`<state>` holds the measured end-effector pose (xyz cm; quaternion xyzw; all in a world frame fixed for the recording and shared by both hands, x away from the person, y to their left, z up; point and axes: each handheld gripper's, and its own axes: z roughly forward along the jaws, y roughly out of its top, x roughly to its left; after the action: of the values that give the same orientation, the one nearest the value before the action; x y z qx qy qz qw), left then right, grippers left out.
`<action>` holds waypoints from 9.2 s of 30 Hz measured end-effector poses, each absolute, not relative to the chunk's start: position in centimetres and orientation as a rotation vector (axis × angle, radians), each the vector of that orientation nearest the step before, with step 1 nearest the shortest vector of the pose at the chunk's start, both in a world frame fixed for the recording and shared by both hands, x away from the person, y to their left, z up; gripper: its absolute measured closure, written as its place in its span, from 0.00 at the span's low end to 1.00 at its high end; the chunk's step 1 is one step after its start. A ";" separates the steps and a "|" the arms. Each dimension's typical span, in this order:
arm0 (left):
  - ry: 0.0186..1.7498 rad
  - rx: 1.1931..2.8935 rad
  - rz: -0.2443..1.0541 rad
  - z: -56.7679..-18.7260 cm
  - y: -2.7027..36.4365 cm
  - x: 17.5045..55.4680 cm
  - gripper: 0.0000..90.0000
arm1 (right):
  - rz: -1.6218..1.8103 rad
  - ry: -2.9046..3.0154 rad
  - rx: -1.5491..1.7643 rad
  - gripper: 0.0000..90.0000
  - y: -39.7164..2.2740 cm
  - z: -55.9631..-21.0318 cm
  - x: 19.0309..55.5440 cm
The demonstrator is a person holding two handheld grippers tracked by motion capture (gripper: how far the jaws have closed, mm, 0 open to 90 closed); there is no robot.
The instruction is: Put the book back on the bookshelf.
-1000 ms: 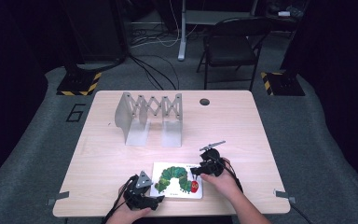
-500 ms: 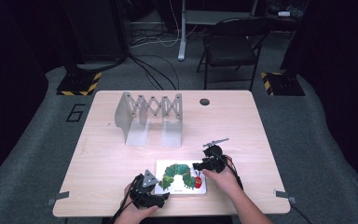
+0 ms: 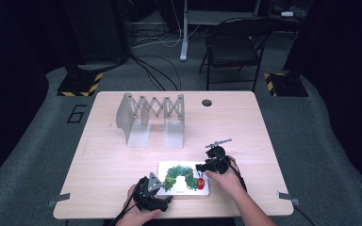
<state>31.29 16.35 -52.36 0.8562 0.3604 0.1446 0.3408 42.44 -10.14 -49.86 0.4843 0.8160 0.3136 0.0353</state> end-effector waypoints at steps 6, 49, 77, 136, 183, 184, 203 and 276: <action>0.927 2.241 0.375 -52.3 16.4 31.3 0.16 | 0.974 2.505 1.468 0.50 -10.2 -49.4 42.2; 1.012 2.246 0.398 -52.3 15.3 31.6 0.07 | 0.968 2.453 1.380 0.52 -9.3 -45.6 40.9; 0.987 2.266 0.548 -52.0 15.2 31.2 0.08 | 1.019 2.483 1.323 0.53 -8.8 -45.8 40.8; 0.899 2.224 0.691 -52.3 14.3 29.9 0.22 | 0.969 2.614 1.591 0.31 -8.5 -47.9 45.4; 0.900 2.246 0.524 -50.5 15.8 30.4 0.25 | 1.101 2.695 1.608 0.42 -8.7 -49.3 45.8; 0.903 2.239 0.517 -50.3 16.0 30.4 0.25 | 1.104 2.694 1.612 0.43 -8.6 -49.3 45.7; 1.013 2.210 0.382 -49.8 17.4 33.0 0.26 | 1.101 2.680 1.606 0.43 -8.5 -48.9 45.5; 1.126 1.992 0.363 -47.0 22.4 33.8 0.61 | 1.181 2.650 1.211 0.48 -6.1 -42.0 40.9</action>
<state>33.77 22.41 -47.00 0.7876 0.4454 0.1434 0.4009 40.93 -6.08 -41.97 0.3852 0.8429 0.3756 -0.0009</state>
